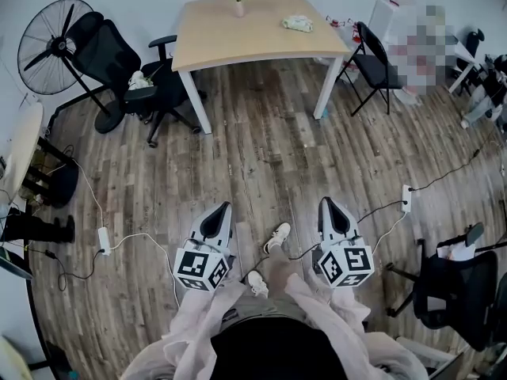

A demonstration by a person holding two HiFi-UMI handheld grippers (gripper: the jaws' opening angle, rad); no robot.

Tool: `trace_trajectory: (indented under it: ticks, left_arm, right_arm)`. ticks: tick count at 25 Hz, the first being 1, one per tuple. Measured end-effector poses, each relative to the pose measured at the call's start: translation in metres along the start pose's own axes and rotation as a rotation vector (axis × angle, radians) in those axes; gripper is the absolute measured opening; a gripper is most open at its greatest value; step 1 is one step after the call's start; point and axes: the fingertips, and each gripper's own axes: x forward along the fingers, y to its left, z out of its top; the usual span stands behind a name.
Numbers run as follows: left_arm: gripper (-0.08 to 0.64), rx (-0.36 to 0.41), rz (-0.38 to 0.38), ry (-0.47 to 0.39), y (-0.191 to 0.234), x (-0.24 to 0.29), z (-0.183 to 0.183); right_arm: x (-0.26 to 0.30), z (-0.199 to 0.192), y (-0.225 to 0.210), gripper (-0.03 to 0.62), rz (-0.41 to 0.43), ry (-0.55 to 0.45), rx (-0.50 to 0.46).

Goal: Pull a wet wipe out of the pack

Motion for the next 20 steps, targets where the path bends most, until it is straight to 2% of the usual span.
trace_trajectory:
  ticks: [11, 20]
  left_arm:
    - [0.011, -0.008, 0.016, -0.012, 0.029, 0.073, 0.018]
    - [0.011, -0.018, -0.001, 0.006, 0.052, 0.143, 0.018]
  right_arm:
    - [0.071, 0.003, -0.025, 0.011, 0.028, 0.057, -0.007]
    - [0.135, 0.014, -0.057, 0.012, 0.019, 0.056, -0.017]
